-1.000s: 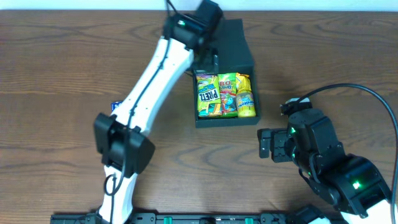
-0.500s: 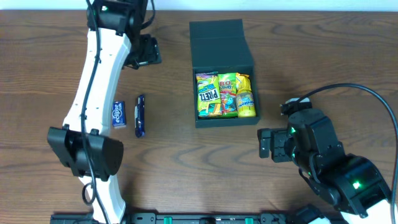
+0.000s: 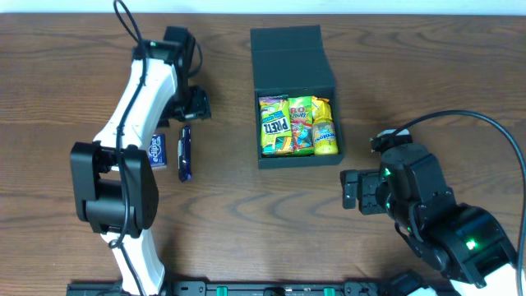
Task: Pack container
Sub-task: 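Move the left gripper to the blue bar and grasp it, then carry the blue bar into the black box and release it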
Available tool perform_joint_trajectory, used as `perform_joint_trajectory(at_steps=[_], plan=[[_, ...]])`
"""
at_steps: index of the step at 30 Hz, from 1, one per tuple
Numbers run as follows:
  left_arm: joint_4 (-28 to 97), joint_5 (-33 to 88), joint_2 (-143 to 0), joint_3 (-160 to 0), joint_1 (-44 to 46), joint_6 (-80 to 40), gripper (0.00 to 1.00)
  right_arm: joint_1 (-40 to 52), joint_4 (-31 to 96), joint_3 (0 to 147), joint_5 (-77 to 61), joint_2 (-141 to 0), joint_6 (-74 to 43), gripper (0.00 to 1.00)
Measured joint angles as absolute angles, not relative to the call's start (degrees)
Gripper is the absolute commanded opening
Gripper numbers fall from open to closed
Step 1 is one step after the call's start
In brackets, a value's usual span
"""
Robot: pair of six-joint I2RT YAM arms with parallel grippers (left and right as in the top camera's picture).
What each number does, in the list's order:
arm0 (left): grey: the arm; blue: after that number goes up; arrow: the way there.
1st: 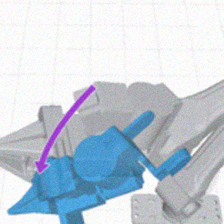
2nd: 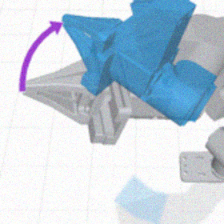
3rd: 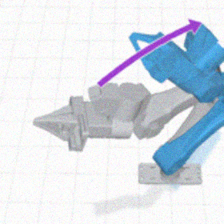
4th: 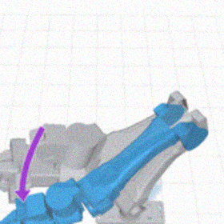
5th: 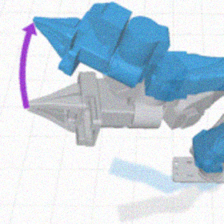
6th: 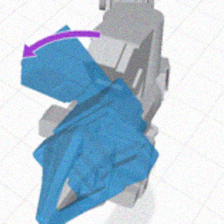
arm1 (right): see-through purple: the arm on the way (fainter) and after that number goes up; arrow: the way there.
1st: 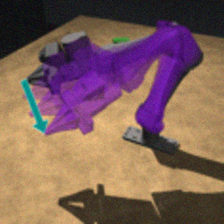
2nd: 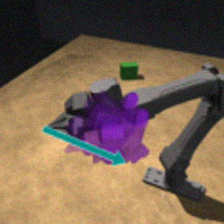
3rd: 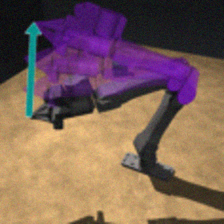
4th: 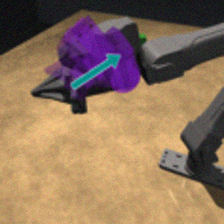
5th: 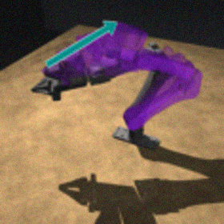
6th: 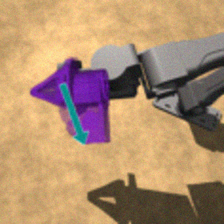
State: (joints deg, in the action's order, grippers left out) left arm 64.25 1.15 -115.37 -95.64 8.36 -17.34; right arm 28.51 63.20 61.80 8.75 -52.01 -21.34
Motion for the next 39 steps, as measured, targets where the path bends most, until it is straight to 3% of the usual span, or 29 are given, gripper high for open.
perform_joint_trajectory(at_steps=[14,17,20,24,39], plan=[[46.74,1.13,-115.39,-78.63,8.36,-16.64,0.79,28.51,63.22,61.80,8.75,-52.01,-21.34,0.99],[45.34,0.99,-115.39,-76.97,8.36,-16.71,0.72,28.49,63.20,61.80,8.75,-52.01,-21.34,0.99],[44.05,0.58,-115.39,-76.36,8.36,-16.73,0.56,28.49,63.22,61.80,8.75,-52.01,-21.34,0.99],[42.59,-0.03,-115.39,-75.99,8.36,-16.49,0.44,28.51,63.22,61.80,8.75,-52.01,-21.34,0.99],[43.40,-0.08,-115.28,-75.72,8.36,-16.73,0.21,28.49,63.22,61.80,8.75,-52.01,-21.34,0.99]])
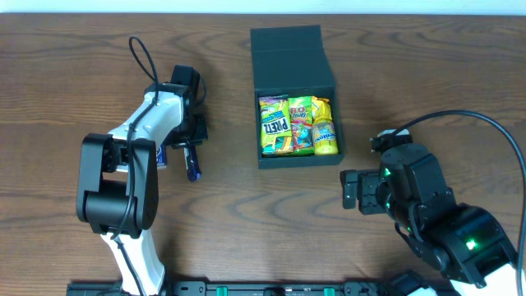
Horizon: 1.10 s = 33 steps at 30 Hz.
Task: Pack container
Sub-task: 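Carry the blue bar into the black box and release it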
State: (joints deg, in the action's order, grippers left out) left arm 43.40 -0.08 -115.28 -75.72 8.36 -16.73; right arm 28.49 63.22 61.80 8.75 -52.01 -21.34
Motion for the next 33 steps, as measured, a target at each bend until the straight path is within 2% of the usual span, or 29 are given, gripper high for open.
perform_joint_trajectory(at_steps=[4,7,14,23,29,33], plan=[[47.90,-0.25,-115.31,-77.45,8.36,-16.71,0.16,28.49,63.22,61.80,8.75,-52.01,-21.32,0.99],[51.68,-0.30,-115.31,-82.96,8.36,-16.67,0.08,28.51,63.22,61.80,8.75,-52.01,-21.34,1.00],[58.08,2.04,-115.28,-100.66,10.35,-18.37,0.06,28.49,63.22,61.80,8.75,-51.99,-21.34,0.99],[48.10,12.05,-115.28,-106.50,24.27,-24.01,0.06,28.49,63.22,61.80,8.75,-52.01,-21.32,0.99],[42.57,13.23,-115.31,-106.54,34.65,-24.60,0.06,28.51,63.20,61.80,8.75,-51.99,-21.32,0.99],[41.63,12.25,-115.66,-106.54,37.74,-24.67,0.06,28.49,63.22,61.80,8.75,-52.01,-21.32,0.99]])
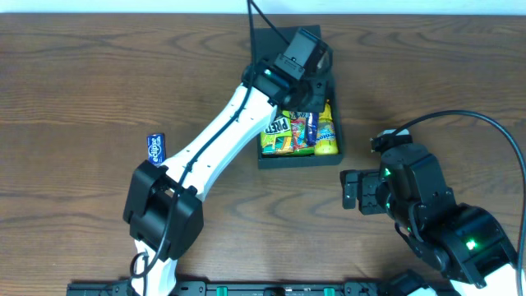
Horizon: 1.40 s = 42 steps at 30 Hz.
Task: Pack container
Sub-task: 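Carry the blue bar into the black box and release it, then move the left gripper to the blue Eclipse mints tin and grasp it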
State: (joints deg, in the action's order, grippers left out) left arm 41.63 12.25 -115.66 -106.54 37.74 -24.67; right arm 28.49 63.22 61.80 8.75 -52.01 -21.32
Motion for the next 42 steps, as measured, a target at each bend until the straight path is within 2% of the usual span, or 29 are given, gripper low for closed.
perform_joint_trajectory(at_steps=[13,16,17,18,19,22,28,33,36,39,42], plan=[[41.91,11.18,-124.81,-106.54,35.16,-26.17,0.06,28.49,63.22,61.80,8.75,-52.01,-21.30,0.99],[41.93,11.18,-125.08,-106.54,35.16,-26.79,0.12,28.51,63.22,61.80,8.75,-52.01,-21.28,0.99],[41.85,11.18,-125.08,-106.54,35.14,-27.00,0.17,28.49,63.22,61.80,8.75,-52.01,-21.28,0.99],[41.78,11.16,-125.08,-106.54,35.16,-27.11,0.44,28.51,63.22,61.80,8.75,-52.01,-21.26,0.99],[41.82,11.16,-125.08,-106.54,35.16,-27.07,0.49,28.51,63.22,61.80,8.75,-52.01,-21.26,0.99],[41.80,11.18,-125.08,-106.54,35.14,-27.22,0.49,28.51,63.22,61.80,8.75,-52.01,-21.26,0.99],[43.00,11.22,-125.05,-106.54,35.11,-27.22,0.41,28.51,63.20,61.80,8.75,-52.01,-21.23,0.99],[46.28,10.20,-121.71,-106.54,33.65,-27.14,0.41,28.49,63.22,61.80,8.75,-51.99,-21.23,0.99],[51.22,5.76,-114.41,-106.59,30.26,-26.83,0.41,28.51,63.20,61.80,8.75,-51.99,-21.23,0.99],[56.25,1.43,-107.85,-107.13,26.11,-26.57,0.50,28.49,63.22,61.80,8.75,-52.01,-21.23,0.99],[61.56,-1.78,-103.20,-107.57,21.08,-26.52,0.51,28.49,63.22,61.80,8.78,-51.99,-21.23,0.99]])
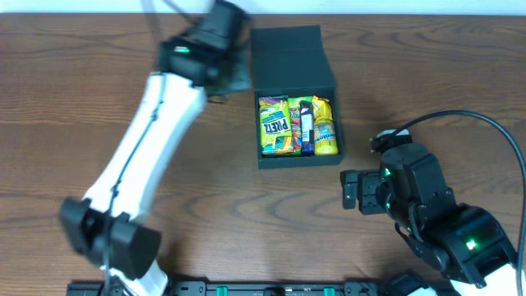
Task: Pack container
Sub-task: 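Move the left gripper to the blue Eclipse mints tin and grasp it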
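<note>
The dark box (297, 161) stands at the table's centre back with its lid (289, 53) folded open behind it. Inside lie colourful snack packs (274, 127), a yellow pack (325, 133) and a dark blue bar (306, 127) between them. My left gripper (236, 80) hovers blurred just left of the lid, looks open and holds nothing. My right gripper (347, 191) rests open at the right, below the box's front corner, also holding nothing. No blue gum pack shows.
The long white left arm (140, 156) runs diagonally across the left half of the wooden table (66, 99) and covers the spot beneath it. A black cable (485, 123) loops over the right arm's body (436, 222).
My left gripper was over the box with the dark blue bar; it is now left of the lid without it. The bar lies in the box. The upright gum pack no longer shows.
The dark blue bar and a blue gum pack lay at the left, with my left gripper beside them. Then the gripper was down on the bar. Then it held the bar over the box, the gum pack upright behind. Now the bar lies in the box. The right arm stayed still.
</note>
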Available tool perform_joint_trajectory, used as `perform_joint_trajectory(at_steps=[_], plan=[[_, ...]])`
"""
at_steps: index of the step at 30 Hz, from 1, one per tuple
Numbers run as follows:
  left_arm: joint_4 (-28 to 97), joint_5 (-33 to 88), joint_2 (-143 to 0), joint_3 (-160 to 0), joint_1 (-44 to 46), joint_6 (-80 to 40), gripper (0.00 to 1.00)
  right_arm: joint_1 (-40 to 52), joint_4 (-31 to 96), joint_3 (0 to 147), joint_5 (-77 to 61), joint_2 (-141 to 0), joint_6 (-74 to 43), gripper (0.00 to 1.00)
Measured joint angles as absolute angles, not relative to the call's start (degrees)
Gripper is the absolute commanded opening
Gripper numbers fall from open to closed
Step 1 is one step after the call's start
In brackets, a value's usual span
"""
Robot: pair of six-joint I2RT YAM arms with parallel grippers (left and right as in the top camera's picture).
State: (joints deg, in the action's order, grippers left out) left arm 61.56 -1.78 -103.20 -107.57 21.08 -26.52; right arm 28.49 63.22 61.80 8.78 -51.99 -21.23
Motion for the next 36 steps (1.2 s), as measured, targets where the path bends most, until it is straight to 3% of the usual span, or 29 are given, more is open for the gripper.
perform_joint_trajectory(at_steps=[9,14,25,30,36], plan=[[73.10,-5.13,-101.32,-107.70,4.34,-23.62,0.53,28.49,63.20,61.80,8.75,-51.99,-21.23,0.99],[74.24,-4.73,-101.32,-105.14,-0.30,-19.92,0.51,28.49,63.20,61.80,8.75,-52.01,-21.23,0.99],[55.37,-0.34,-101.47,-78.89,-1.43,-11.99,0.60,28.49,63.22,61.80,8.75,-52.01,-21.23,0.99],[47.92,0.73,-101.47,-72.20,-3.38,-8.91,0.66,28.49,63.22,61.80,8.73,-52.01,-21.23,0.99],[41.98,2.57,-101.47,-66.13,-5.69,-6.24,0.66,28.49,63.20,61.80,8.75,-51.99,-21.23,0.99]])
